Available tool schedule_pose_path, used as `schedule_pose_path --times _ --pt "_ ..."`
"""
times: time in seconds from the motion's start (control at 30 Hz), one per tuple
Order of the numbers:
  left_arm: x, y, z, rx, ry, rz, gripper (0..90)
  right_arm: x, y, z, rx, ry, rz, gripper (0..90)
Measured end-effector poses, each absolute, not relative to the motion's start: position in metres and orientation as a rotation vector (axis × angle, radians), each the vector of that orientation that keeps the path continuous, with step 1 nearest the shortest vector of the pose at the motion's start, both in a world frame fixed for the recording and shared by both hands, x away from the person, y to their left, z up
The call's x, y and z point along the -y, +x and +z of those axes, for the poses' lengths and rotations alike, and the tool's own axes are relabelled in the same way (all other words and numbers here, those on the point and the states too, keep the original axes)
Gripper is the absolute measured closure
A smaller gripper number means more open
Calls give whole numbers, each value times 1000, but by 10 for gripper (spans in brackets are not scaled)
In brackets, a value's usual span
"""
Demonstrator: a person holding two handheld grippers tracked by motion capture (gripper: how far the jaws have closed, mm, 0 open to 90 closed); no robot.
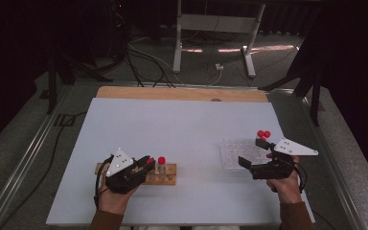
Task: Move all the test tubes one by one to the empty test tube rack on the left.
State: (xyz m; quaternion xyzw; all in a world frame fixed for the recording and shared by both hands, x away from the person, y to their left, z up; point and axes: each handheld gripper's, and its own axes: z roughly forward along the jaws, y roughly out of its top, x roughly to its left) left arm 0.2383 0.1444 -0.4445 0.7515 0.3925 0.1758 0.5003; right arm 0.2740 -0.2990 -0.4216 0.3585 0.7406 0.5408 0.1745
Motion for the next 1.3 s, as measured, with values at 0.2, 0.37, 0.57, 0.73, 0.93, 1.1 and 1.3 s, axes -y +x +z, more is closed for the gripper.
schedule_pose_path --times 0.2,0.37,0.57,0.73,0.93,1.1,1.3 --pt "-145 237 -445 -948 1815 425 703 299 274 -422 -2101 1012 1534 0" --pt "-148 238 -444 -956 1795 416 641 300 274 -421 -2097 1011 1534 0" --pt "-156 237 -439 -941 1724 409 516 302 275 -421 -2089 1017 1534 0" --pt "-162 237 -434 -943 1660 424 426 303 276 -420 -2075 1013 1527 0" --pt "-167 236 -428 -978 1600 504 209 307 278 -418 -2027 1027 1487 0" --pt "-177 238 -427 -1020 1551 549 88 314 281 -414 -1971 1047 1426 0" --pt "-186 239 -426 -1041 1524 577 6 325 286 -421 -1918 1121 1380 0"
